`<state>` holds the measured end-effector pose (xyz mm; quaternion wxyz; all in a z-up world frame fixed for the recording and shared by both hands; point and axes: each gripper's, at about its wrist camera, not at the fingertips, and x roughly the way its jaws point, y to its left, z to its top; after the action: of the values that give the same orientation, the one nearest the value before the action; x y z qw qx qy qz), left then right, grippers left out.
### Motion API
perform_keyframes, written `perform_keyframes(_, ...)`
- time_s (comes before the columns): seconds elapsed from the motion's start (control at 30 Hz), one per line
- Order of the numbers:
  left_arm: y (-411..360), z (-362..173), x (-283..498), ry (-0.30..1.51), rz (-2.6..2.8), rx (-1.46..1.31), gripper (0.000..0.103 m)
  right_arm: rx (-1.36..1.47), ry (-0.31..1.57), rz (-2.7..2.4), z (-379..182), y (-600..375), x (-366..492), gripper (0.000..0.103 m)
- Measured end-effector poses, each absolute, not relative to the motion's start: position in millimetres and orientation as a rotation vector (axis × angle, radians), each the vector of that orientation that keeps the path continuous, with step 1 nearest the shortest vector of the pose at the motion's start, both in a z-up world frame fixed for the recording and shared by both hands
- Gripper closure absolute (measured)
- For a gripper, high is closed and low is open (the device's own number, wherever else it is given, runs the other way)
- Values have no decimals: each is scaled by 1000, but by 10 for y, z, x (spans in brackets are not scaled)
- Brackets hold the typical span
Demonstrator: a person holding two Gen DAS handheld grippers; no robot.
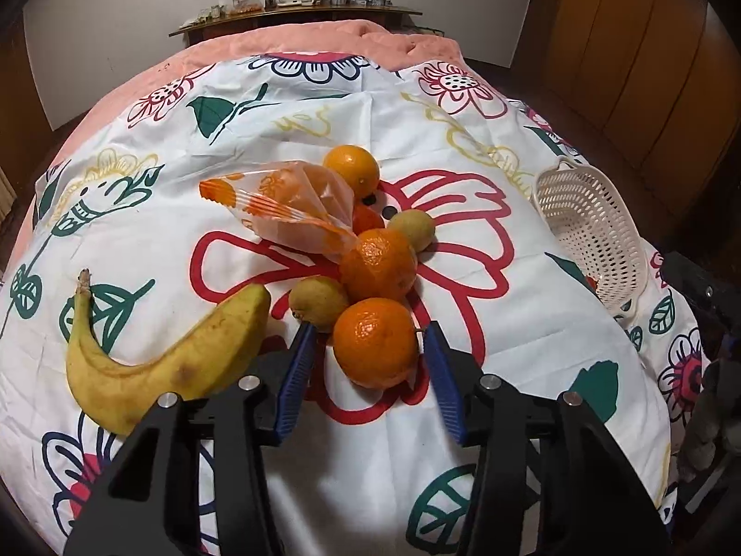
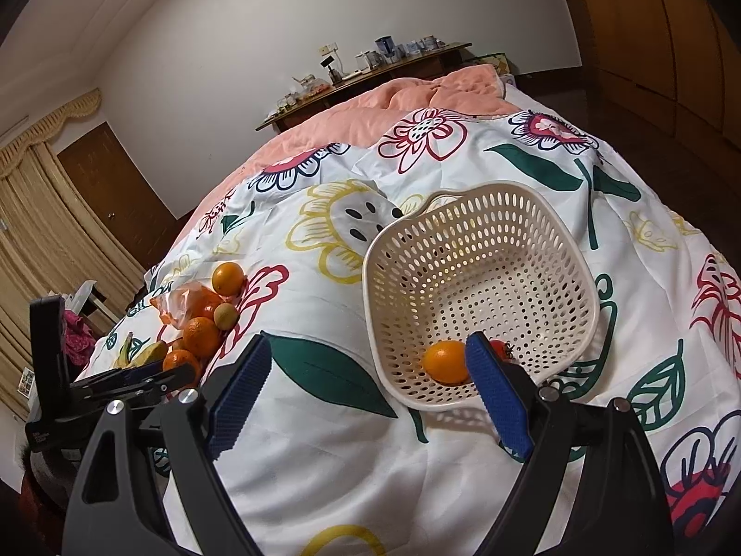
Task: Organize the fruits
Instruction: 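Move the left gripper back to the pile and grasp a large orange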
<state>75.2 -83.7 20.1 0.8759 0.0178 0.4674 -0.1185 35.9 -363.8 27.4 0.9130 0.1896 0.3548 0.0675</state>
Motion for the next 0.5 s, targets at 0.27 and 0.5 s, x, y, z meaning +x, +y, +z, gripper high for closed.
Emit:
perform_keyframes(0.27, -856, 225, 750, 972, -264, 37, 63, 373, 742, 161, 281, -3538, 372, 18)
perform_keyframes(0.5, -800, 282, 655, 961, -274, 20, 64, 360, 749, 179, 322, -3452, 395, 18)
